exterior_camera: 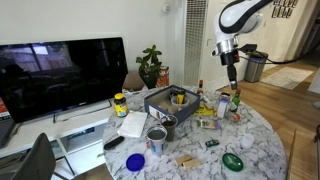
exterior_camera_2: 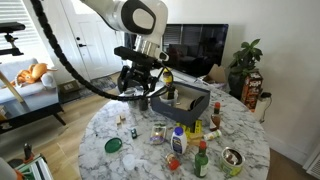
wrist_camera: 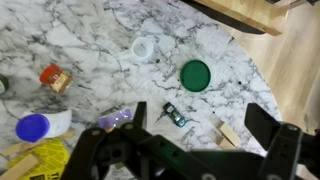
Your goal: Put the green toy car on the green lid, then put the green lid on the transparent cup
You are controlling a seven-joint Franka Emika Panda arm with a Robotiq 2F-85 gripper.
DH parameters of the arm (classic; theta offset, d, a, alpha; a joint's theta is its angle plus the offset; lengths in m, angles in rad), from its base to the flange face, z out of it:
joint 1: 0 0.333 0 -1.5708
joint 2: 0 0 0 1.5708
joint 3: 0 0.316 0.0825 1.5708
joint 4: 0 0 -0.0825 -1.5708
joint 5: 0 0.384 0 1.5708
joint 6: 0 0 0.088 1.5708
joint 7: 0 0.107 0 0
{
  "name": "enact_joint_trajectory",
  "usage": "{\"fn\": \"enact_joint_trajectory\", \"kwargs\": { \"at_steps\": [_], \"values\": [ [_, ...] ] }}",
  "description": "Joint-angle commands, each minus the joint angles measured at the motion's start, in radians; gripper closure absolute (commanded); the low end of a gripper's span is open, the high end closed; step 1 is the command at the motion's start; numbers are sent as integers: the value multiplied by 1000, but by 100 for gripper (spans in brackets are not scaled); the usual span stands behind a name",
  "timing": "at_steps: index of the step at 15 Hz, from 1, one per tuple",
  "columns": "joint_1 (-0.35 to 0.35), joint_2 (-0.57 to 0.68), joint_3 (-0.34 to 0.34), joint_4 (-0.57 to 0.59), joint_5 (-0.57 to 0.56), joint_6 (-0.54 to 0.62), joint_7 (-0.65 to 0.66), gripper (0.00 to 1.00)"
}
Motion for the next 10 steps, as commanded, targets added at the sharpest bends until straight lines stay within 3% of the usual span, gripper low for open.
{"fn": "enact_joint_trajectory", "kwargs": {
  "at_steps": [1, 5, 10],
  "values": [
    [36, 110, 89, 29, 22, 62, -28, 0],
    [54, 198, 163, 36, 1, 149, -39, 0],
    [44, 192, 179, 30, 4, 142, -9, 0]
  ]
}}
